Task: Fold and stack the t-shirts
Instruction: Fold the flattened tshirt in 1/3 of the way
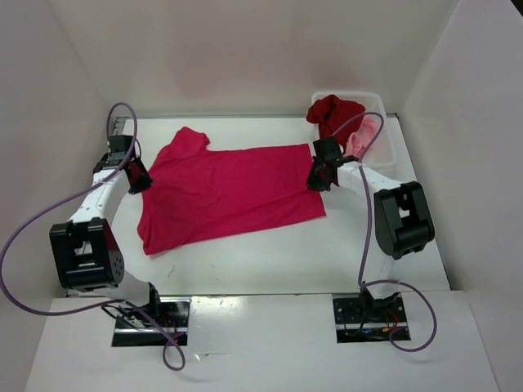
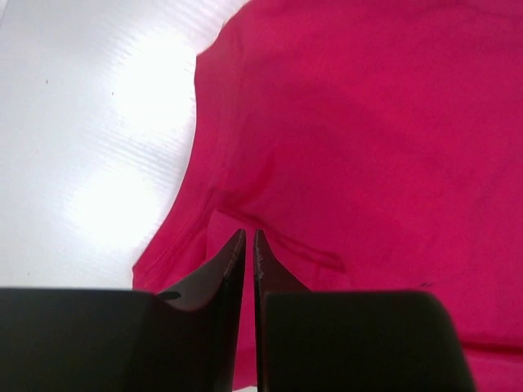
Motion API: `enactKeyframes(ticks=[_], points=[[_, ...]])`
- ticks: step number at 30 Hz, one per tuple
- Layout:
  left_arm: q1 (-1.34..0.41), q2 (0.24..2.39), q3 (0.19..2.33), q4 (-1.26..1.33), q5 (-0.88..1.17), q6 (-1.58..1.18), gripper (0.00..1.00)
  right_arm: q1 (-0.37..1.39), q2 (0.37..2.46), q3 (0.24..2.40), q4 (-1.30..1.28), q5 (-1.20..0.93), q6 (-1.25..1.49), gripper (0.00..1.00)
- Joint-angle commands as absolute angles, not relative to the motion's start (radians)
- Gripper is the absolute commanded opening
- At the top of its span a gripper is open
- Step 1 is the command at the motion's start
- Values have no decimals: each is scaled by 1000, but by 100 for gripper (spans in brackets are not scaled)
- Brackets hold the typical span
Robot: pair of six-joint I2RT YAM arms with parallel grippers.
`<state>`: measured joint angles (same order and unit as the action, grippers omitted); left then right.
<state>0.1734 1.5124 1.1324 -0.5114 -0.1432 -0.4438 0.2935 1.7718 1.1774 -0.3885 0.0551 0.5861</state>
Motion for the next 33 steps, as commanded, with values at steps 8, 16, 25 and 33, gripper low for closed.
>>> enactKeyframes(ticks=[8,16,25,33], points=[[176,1418,1098,-606,-83,-412,59,287,1660,1180,-345,68,612,43],[130,1298,1008,-583,9,-638,42,287,1375,956,-411,-81,624,23],[75,1552,1124,-542,-130,-569,19,287,1304,916,-393,-161,585,8],[75,1643,1146,-486,-248,-515,47,287,1304,917,-374,-173,561,19]])
